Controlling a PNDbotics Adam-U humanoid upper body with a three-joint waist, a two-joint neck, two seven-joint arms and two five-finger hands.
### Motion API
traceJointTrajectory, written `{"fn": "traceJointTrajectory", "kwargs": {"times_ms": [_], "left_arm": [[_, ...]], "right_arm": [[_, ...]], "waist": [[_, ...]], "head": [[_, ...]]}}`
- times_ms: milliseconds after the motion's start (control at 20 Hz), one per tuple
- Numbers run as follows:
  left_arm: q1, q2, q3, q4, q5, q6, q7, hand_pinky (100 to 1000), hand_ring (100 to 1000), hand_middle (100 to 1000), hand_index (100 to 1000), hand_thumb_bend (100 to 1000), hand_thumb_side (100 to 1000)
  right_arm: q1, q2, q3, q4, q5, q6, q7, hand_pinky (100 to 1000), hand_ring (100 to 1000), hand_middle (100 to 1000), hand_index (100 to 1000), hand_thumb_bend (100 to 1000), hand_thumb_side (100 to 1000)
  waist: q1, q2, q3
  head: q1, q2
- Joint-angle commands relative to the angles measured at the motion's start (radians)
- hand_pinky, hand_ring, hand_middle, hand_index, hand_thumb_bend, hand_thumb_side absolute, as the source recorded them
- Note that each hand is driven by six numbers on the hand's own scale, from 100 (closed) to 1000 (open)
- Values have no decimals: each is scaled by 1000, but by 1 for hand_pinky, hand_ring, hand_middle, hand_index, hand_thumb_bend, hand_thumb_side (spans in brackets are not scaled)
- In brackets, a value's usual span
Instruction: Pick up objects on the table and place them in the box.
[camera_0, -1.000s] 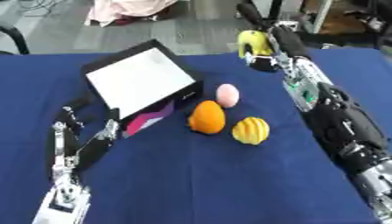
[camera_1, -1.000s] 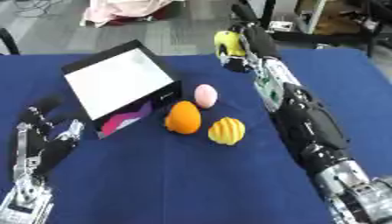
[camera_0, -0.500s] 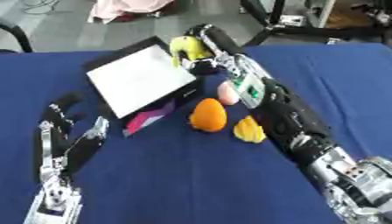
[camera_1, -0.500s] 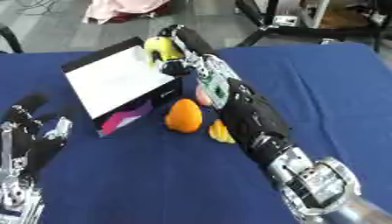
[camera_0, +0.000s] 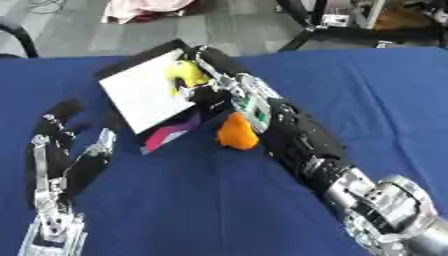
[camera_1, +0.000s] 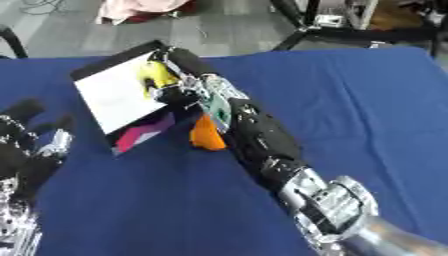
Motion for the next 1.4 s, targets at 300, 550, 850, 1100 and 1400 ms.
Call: {"fn": "traceJointTrajectory", "kwargs": {"times_ms": [300, 550, 850, 1100, 1400], "left_arm": [[-10, 1, 2, -19, 2, -3, -1, 737, 860, 645, 750, 444, 155], [3, 13, 15, -17, -2, -6, 12, 736, 859, 642, 750, 451, 158], [30, 37, 38, -8, -14, -9, 38, 735, 859, 640, 750, 455, 155], [36, 41, 39, -5, -17, -11, 43, 735, 859, 640, 750, 455, 155], [38, 44, 38, -4, -17, -8, 41, 735, 859, 638, 750, 457, 155]], "right_arm": [[-22, -33, -13, -58, -40, 20, 8, 967, 972, 1000, 992, 100, 787], [5, -105, 25, -185, -156, -10, 104, 927, 946, 1000, 999, 100, 423], [145, -274, 88, -441, -361, 18, 325, 892, 920, 1000, 995, 100, 394], [191, -319, 102, -539, -427, 60, 422, 892, 920, 1000, 995, 100, 394], [288, -339, 227, -588, -441, -10, 510, 910, 918, 1000, 994, 100, 835]], "waist": [[2, 1, -13], [-11, -4, -49], [-38, -13, -111], [-42, -14, -120], [-40, -19, -126]], "head": [[7, -2], [36, -2], [83, -2], [89, -2], [90, -2]]}}
